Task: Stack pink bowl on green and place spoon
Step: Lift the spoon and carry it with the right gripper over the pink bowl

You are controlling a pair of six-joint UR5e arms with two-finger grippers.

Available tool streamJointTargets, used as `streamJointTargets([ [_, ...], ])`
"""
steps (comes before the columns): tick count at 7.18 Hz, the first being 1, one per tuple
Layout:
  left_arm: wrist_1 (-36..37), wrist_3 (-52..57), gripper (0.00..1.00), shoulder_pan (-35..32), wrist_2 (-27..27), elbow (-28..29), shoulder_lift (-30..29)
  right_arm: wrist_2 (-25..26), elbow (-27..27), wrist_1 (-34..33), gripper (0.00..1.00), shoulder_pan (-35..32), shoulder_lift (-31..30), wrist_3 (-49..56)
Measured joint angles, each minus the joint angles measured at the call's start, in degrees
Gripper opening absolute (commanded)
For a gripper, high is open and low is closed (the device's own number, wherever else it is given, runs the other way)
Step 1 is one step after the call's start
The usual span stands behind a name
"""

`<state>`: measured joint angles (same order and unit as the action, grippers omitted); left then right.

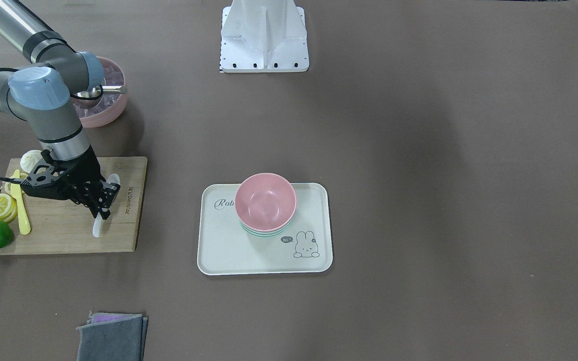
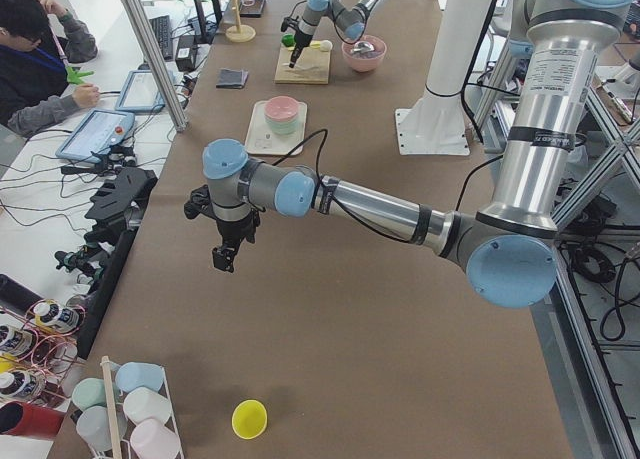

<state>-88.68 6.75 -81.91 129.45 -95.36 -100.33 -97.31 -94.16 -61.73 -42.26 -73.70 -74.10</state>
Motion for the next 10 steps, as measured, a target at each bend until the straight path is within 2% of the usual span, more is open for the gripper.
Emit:
streamJointTargets([
  [3, -0.06, -0.06, 0.98, 0.13, 0.01, 0.04, -0.08, 3.38, 0.62, -21.13, 0.0, 4.39, 20.55, -9.52],
  [4, -0.08, -0.07, 0.98, 0.15, 0.03, 0.11, -0.07, 3.69, 2.15, -25.12, 0.0, 5.14, 25.66, -11.49],
  [7, -0.09, -0.07, 0.98, 0.17, 0.1, 0.1, 0.14, 4.86, 16.29, -27.83, 0.0, 6.09, 39.7, -17.93],
  [10, -0.09, -0.07, 0.98, 0.18, 0.1, 0.08, 0.22, 6.85, 20.58, -29.2, 0.0, 7.93, 42.48, -19.76],
])
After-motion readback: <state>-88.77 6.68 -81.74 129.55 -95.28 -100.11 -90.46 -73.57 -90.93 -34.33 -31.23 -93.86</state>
